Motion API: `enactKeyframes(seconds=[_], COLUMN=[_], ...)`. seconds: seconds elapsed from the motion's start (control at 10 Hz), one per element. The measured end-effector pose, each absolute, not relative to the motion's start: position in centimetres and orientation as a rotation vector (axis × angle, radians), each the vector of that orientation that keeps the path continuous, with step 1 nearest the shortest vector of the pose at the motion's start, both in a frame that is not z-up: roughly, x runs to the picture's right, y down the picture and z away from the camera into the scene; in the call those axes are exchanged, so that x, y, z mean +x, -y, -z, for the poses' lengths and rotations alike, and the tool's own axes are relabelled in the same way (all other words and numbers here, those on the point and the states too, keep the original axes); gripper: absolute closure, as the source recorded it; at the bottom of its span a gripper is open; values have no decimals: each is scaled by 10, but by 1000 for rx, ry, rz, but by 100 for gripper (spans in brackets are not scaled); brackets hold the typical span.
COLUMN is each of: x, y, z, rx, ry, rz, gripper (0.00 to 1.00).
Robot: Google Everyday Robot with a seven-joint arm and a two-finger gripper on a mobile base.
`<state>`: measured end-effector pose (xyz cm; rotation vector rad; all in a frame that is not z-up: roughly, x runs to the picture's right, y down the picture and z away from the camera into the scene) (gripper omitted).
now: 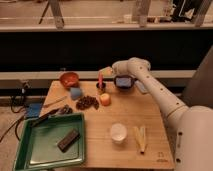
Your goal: Place pepper in metal cup
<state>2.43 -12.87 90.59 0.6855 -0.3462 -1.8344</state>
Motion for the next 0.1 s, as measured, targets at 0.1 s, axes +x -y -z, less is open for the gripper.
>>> enactKeyframes(seconds=[0.1], x=[26], y=[130], z=[-907], rx=[680], ry=[348], rz=[1802], gripper=[22])
